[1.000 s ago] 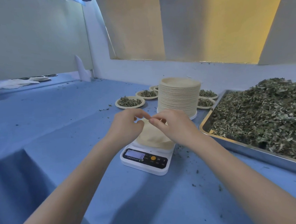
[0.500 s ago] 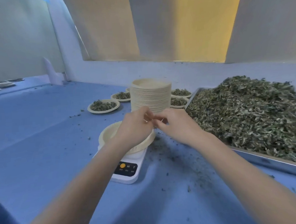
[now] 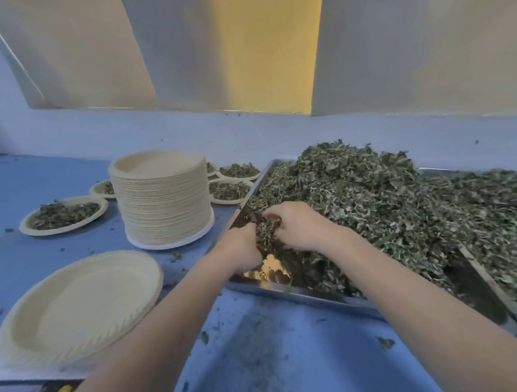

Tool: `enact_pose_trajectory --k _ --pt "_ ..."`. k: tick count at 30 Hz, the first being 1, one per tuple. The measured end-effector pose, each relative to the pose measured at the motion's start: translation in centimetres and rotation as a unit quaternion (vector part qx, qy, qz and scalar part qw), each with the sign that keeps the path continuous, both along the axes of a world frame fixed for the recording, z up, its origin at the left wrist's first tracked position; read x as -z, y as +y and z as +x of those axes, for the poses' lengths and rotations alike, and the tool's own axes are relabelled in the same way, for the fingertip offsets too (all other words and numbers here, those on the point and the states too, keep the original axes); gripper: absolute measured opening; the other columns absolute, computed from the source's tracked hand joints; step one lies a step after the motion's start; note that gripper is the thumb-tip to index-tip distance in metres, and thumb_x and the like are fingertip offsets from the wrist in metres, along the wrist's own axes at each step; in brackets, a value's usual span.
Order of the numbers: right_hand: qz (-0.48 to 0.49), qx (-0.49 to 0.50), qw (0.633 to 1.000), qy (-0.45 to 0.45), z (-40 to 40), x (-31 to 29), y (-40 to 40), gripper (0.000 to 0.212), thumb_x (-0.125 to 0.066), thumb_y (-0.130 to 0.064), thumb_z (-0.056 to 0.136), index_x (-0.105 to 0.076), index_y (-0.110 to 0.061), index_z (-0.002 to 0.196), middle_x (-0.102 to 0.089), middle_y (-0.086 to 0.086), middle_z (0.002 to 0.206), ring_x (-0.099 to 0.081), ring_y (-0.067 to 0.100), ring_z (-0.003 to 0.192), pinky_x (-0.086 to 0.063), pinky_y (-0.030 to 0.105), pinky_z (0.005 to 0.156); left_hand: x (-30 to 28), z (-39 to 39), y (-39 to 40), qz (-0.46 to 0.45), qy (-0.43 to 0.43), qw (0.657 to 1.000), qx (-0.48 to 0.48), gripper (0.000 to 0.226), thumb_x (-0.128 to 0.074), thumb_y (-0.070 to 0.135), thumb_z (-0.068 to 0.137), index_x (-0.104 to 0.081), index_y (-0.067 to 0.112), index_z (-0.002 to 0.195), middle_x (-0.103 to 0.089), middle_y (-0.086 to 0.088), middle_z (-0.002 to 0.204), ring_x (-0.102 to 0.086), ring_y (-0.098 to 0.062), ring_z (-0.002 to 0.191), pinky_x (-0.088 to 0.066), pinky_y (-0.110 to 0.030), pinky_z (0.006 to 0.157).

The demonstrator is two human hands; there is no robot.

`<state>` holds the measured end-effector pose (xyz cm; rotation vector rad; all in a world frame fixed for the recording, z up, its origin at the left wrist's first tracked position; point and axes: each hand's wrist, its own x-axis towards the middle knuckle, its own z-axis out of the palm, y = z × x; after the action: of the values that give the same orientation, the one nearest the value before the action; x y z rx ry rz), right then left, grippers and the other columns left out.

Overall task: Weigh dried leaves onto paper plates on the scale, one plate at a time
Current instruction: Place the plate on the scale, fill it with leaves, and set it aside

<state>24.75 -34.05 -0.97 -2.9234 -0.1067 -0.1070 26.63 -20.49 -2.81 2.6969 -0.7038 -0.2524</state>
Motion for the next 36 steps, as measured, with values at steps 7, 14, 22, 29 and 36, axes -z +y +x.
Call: enact_pose_trajectory --k 7,14,22,29,36 --pt "-0.054 0.023 0.998 0.028 9.1 1.3 1.5 0.055 -0.052 -0.017 0.092 -0.031 -0.003 0.14 -0.04 0.019 0.132 -0.048 0.033 0.114 -0.046 0.038 0.086 1.1 2.8 -1.1 0.066 0.008 0.998 -0.01 0.065 -0.071 0.01 0.076 -0.037 0.004 0.13 -0.054 -0.017 0.121 -0.052 -0.031 0.11 -0.048 -0.038 0.087" --pt "-0.185 -0.055 0.976 0.103 8.8 1.1 1.6 0.031 -0.047 -0.017 0.091 -0.055 -0.009 0.12 -0.06 0.013 0.116 -0.059 0.028 0.1 -0.049 0.033 0.077 1.6 3.6 -1.0 0.039 -0.027 0.999 -0.016 0.077 -0.066 0.008 0.079 -0.02 0.002 0.141 -0.052 -0.017 0.121 -0.053 -0.028 0.109 -0.045 -0.031 0.077" --pt "-0.042 -0.057 0.974 0.215 3.4 -2.2 -0.9 0.067 -0.061 -0.019 0.081 -0.035 -0.031 0.141 -0.052 -0.001 0.097 -0.065 0.019 0.073 -0.053 0.024 0.052 1.0 2.6 -0.8 0.082 0.005 0.997 0.01 0.087 -0.078 0.022 0.07 -0.029 0.012 0.141 -0.044 -0.013 0.132 -0.047 -0.028 0.118 -0.045 -0.034 0.092" --pt "0.014 -0.025 0.984 0.177 4.1 1.9 -0.5 0.087 -0.082 -0.027 0.066 -0.035 -0.02 0.139 -0.047 0.004 0.113 -0.062 0.021 0.08 -0.051 0.024 0.047 1.9 2.8 -1.8 -0.045 0.081 0.995 -0.031 0.063 -0.078 0.009 0.072 -0.047 0.01 0.126 -0.063 -0.003 0.094 -0.058 -0.011 0.067 -0.044 -0.015 0.052" --pt "0.019 -0.055 0.995 0.087 3.1 2.9 -0.6 0.082 -0.082 -0.029 0.065 -0.042 -0.023 0.136 -0.056 0.008 0.12 -0.057 0.02 0.092 -0.051 0.031 0.076 1.8 2.0 -1.0 -0.026 0.015 0.996 -0.09 0.1 -0.083 0.017 0.065 -0.021 0.009 0.142 -0.053 -0.014 0.127 -0.053 -0.027 0.111 -0.048 -0.034 0.082"
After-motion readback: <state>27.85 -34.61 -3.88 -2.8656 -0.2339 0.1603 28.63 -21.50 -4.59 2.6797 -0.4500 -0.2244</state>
